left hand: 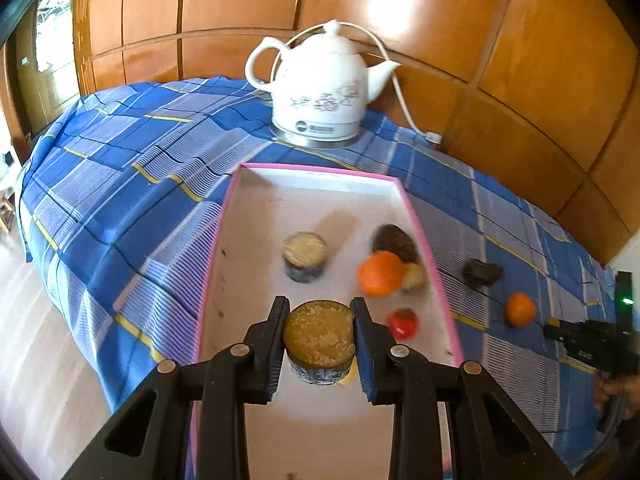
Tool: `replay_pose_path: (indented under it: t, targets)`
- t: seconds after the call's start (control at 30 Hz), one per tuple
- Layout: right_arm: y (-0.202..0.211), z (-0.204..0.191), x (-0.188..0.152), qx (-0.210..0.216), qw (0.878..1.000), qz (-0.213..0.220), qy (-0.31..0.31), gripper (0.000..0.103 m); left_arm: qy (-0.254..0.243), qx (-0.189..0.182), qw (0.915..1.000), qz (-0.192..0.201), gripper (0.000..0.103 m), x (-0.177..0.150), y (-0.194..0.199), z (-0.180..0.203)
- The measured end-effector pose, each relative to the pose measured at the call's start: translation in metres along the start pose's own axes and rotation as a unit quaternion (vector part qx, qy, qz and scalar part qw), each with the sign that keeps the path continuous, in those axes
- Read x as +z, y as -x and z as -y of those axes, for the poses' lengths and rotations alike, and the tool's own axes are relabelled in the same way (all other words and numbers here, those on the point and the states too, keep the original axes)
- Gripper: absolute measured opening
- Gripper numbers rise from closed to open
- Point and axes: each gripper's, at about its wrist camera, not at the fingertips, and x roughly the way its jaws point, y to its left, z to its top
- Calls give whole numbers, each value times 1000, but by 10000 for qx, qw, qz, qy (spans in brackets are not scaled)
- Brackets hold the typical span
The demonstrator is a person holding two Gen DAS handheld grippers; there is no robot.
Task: Organize fruits
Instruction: 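Place the dark slice in the tray with the left gripper while right holds the ball, then carry the small yellow ball into the pink tray and open the right gripper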
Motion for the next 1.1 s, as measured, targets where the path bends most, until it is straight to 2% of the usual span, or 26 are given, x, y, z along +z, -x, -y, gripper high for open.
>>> replay_pose_path:
  t: [0.23, 0.37, 0.47, 0.57, 0.63, 0.8, 1.1]
  targets:
    - [-1, 0, 0, 10, 10000, -1, -16, 25, -82, 226, 9996, -151, 32, 11, -32, -13]
    - [-1, 1, 0, 13, 10000, 5, -24, 25, -80, 329, 9993, -163, 48, 12, -39, -14]
    - [-1, 0, 0, -8, 10000, 9, -5, 25, -45, 455, 9989, -91, 51, 9, -34, -13]
    - [-1, -1, 0, -29, 10000, 13, 6, 25, 65, 596, 9982, 9, 71, 4, -23, -11]
    - [-1, -1, 1, -50, 10000, 16, 16, 25, 148, 656, 9977, 103, 76, -1, -15, -10]
    - [-1, -2, 1, -91, 10000, 22, 34, 25, 186, 825, 9956, 398, 101, -14, 8, 2]
    - [0, -4, 1, -167, 9998, 50, 36, 25, 98, 1114, 9917, 640, 103, -31, 31, 20]
